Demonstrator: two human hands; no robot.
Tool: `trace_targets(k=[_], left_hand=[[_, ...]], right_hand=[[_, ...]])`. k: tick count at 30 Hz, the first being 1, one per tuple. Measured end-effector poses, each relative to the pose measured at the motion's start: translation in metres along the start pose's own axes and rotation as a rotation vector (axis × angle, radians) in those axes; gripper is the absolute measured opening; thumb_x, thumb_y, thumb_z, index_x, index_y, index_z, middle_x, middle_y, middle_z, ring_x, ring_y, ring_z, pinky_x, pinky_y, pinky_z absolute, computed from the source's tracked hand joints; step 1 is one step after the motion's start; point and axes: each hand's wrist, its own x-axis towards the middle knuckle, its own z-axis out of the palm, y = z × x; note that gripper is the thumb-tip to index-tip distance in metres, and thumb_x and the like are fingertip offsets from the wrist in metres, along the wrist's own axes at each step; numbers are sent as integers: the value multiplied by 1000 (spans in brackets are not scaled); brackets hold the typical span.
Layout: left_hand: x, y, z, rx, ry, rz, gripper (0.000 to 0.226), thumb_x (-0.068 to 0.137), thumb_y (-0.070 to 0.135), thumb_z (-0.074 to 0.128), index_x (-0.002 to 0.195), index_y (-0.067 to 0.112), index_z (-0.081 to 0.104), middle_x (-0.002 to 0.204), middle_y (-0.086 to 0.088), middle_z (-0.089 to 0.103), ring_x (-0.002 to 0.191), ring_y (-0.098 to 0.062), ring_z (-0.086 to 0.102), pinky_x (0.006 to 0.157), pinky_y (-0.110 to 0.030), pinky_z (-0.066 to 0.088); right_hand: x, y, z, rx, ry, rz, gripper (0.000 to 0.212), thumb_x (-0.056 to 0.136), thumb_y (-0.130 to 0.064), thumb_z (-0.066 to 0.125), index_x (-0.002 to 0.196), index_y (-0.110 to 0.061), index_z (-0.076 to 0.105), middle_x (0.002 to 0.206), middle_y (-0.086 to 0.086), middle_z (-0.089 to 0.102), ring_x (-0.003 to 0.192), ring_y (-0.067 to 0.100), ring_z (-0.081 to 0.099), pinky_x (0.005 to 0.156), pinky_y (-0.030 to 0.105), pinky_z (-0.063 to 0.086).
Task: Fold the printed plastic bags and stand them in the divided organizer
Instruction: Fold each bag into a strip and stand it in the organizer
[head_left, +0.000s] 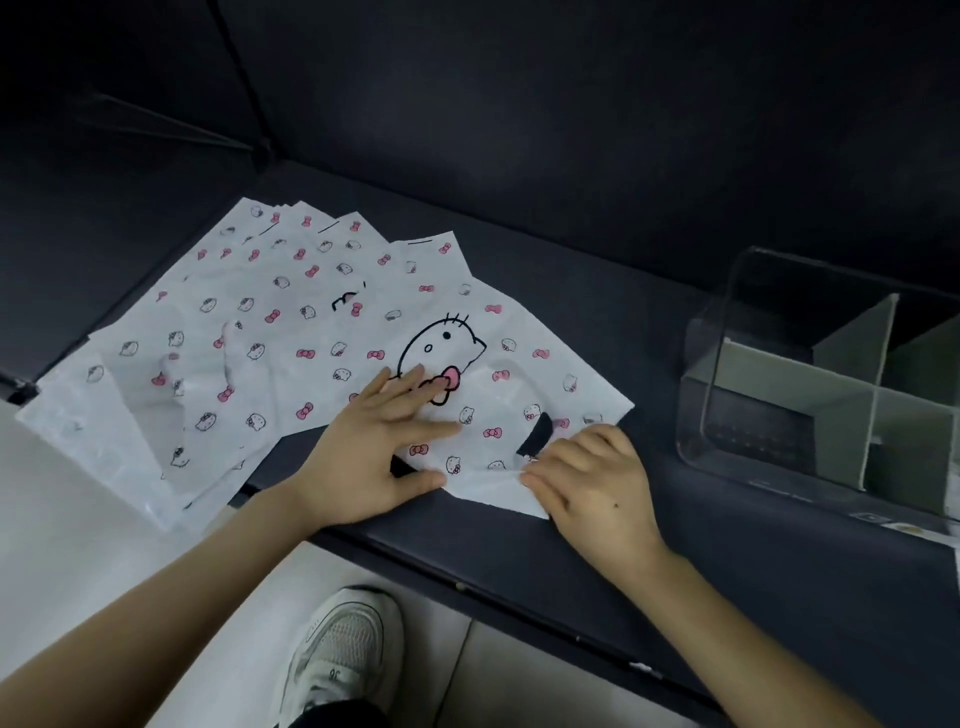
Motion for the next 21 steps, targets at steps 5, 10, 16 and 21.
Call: trace_targets(k=[5,10,16,21], left_hand=[[-23,25,5,-212,-66,7,69,79,64,59,137,31,45,144,9,47,142,-6,26,118,-27,10],[-11,36,-2,-339,89,-207,33,92,59,47,105,39,69,104,27,65,104,12,55,95,-8,36],[6,41,-18,-815,311,-641,35,94,40,45,80,15,66,76,10,68,77,-2,60,78,-20,44],[13,30,-21,-936,356,-804,35,100,33,43,98,9,68,104,-4,72,99,-17,68,84,-33,54]], right_hand=[[18,-24,-44,316,-367,542,28,87,-28,63,63,-13,66,54,-3,57,51,10,50,56,25,44],[58,-18,-78,898,-551,842,31,88,-21,65,59,-11,65,51,-10,51,49,-2,42,55,9,34],[76,12,-98,1081,-240,807,63,74,-79,46,107,-30,67,106,-7,72,101,8,66,92,30,47],[65,18,-91,1272,-342,840,65,73,-81,45,115,-35,62,120,-14,66,114,2,59,95,20,44]])
